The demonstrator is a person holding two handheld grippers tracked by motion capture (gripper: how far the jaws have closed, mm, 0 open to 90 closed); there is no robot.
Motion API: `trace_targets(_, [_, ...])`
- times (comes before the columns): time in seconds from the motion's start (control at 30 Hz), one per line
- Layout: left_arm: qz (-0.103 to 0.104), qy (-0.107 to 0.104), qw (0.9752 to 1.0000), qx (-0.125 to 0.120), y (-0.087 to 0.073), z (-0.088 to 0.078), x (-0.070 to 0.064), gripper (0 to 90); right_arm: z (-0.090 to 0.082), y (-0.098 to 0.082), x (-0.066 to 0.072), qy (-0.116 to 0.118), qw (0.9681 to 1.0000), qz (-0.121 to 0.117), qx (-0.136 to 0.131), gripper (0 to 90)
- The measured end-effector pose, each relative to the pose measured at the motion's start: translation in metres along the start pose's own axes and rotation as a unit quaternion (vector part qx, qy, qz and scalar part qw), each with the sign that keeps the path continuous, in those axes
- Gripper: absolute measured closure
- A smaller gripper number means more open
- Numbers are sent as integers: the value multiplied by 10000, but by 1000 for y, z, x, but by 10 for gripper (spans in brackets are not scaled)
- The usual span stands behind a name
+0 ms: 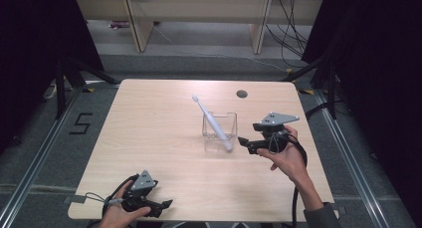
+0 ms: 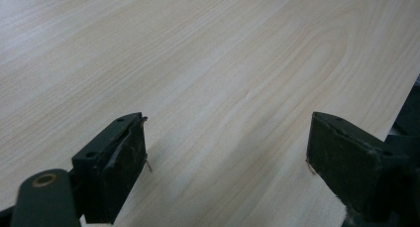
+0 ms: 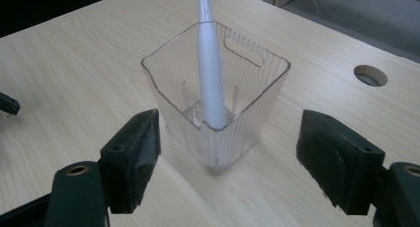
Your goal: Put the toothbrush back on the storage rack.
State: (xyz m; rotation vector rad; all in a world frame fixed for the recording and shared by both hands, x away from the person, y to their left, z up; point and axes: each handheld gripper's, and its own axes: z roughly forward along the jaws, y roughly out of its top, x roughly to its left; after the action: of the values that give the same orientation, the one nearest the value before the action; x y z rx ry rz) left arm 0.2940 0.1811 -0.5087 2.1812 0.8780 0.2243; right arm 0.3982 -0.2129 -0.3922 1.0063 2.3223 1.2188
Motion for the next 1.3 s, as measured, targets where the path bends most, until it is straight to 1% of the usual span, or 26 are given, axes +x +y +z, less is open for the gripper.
trace_targets(0.03, [27, -10, 10000, 22, 0, 0, 0, 148, 1, -1, -2, -50, 9999, -145, -59, 248])
trace_targets(0.07, [21, 18, 10000, 18, 0, 0, 0, 148, -1, -2, 0, -35, 10000, -55, 14, 247])
trace_targets(0.1, [27, 32, 10000, 22, 0, 0, 0, 148, -1, -3, -1, -44, 9999, -143, 7, 245])
trace_targets(0.13, [2, 16, 10000, -1, 0, 0, 0, 148, 0, -5, 1, -63, 10000, 1, -12, 244])
trace_targets(0.17, [41, -6, 10000, 33, 0, 0, 0, 148, -1, -5, -1, -73, 9998, -184, 12, 244])
trace_targets(0.23, [-33, -6, 10000, -26, 0, 0, 0, 148, -1, -7, -2, -13, 9999, -154, 4, 242])
trace_targets(0.3, [-34, -7, 10000, -32, 0, 0, 0, 149, -3, -9, 1, -34, 10000, 50, 38, 235])
trace_targets(0.33, [-32, -9, 10000, -30, 0, 0, 0, 149, -3, -10, -1, -76, 9999, -68, -49, 233])
trace_targets(0.37, [-33, -10, 10000, -24, 0, 0, 0, 148, -4, -11, -1, -45, 10000, -74, 11, 233])
trace_targets(0.4, [-29, -10, 10000, -21, 0, 0, 0, 149, -4, -12, 1, -75, 10000, 29, 18, 233])
trace_targets(0.47, [32, 33, 10000, 24, 0, -1, 0, 148, -4, -14, -2, -87, 9999, -86, -30, 233])
trace_targets(0.5, [32, 33, 10000, 24, 0, -1, 0, 149, -5, -15, -1, -86, 10000, -15, 18, 233])
trace_targets(0.67, [-35, -8, 10000, -40, 0, 0, 0, 148, -7, -21, -2, -108, 9999, -84, 65, 234])
trace_targets(0.7, [-28, -6, 10000, -38, 0, 0, 0, 149, -7, -22, 0, -104, 9999, 23, 53, 234])
trace_targets(0.8, [-35, -6, 10000, -38, 0, 0, 0, 148, -8, -25, 0, -84, 9999, -106, 84, 234])
trace_targets(0.83, [-47, -1, 10000, -46, 0, 0, -1, 149, -7, -27, 3, -51, 9999, 5, 108, 234])
trace_targets(0.9, [-50, -4, 10000, -39, 0, -1, -1, 148, -7, -30, 4, -17, 9999, -48, 162, 233])
trace_targets(0.93, [-28, -6, 10000, -37, 0, 0, 0, 149, -7, -31, 4, -62, 9999, -97, 91, 233])
trace_targets(0.97, [60, 30, 10000, 33, 1, -1, 1, 149, -7, -32, 6, -6, 9999, -13, 170, 233])
trace_targets(1.07, [-45, -4, 10000, -46, 0, -1, -1, 148, -6, -36, 5, -29, 9998, -103, 183, 233])
trace_targets(1.1, [30, 52, 10000, 18, 1, -1, 1, 148, -5, -38, 5, -25, 9998, -93, 194, 233])
trace_targets(1.13, [24, 52, 10000, 12, 1, -1, 1, 148, -4, -39, 5, -20, 9998, -121, 180, 233])
trace_targets(1.17, [23, 50, 10000, 10, 1, -1, 1, 149, -4, -41, 6, -35, 9997, -9, 239, 233])
trace_targets(1.2, [-16, 20, 10000, -26, 1, -1, 0, 148, -3, -42, 5, -19, 9997, -82, 231, 233])
trace_targets(1.23, [-46, -2, 10000, -46, 0, -1, -1, 149, -3, -43, 7, -23, 9996, 28, 282, 233])
trace_targets(1.3, [32, 54, 10000, 18, 1, -1, 1, 149, -3, -45, 7, -6, 9997, -41, 248, 233])
